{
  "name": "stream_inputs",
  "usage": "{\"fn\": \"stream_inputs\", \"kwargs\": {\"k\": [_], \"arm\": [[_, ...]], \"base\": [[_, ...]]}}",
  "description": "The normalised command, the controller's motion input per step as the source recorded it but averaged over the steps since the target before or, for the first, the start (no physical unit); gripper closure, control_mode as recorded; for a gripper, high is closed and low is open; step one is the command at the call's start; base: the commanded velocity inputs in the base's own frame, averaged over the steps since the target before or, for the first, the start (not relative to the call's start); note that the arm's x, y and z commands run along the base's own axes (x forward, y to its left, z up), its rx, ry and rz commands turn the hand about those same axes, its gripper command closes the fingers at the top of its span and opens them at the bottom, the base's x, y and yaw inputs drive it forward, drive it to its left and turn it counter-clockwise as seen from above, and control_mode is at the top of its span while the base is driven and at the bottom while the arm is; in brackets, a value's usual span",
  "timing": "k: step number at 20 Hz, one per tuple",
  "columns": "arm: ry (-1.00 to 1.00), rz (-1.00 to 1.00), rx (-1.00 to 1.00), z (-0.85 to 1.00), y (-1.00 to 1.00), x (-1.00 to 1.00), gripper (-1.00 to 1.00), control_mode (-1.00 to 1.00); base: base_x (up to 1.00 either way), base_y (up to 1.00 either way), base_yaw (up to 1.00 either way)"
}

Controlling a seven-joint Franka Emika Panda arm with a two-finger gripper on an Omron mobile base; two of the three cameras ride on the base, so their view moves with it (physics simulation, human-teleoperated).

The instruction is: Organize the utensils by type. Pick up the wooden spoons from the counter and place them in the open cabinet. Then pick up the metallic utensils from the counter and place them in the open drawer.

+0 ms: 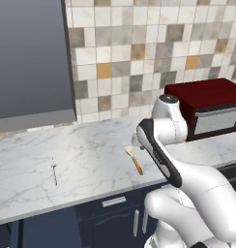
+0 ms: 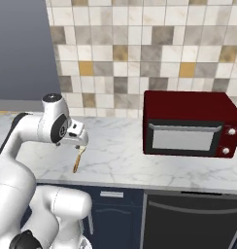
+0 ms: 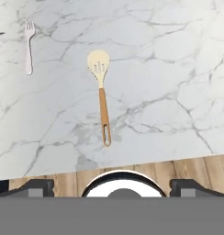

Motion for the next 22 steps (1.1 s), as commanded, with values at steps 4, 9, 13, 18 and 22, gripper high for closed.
{"fn": "stream_inputs", "kwargs": {"k": [4,9,13,18,22], "arm": [[0.02,-0.02,-0.03,-0.33,0.21,0.21,-1.00,-1.00],[0.12,-0.02,-0.02,-0.39,0.15,0.35,-1.00,-1.00],[0.19,0.00,0.00,-0.47,0.05,0.30,-1.00,-1.00],[0.11,0.00,-0.03,-0.40,0.00,0.16,-1.00,-1.00],[0.00,0.00,-0.09,-0.27,0.00,0.12,-1.00,-1.00]], "base": [[0.00,0.00,0.00],[0.00,0.00,0.00],[0.00,0.00,0.00],[0.00,0.00,0.00],[0.00,0.00,0.00]]}}
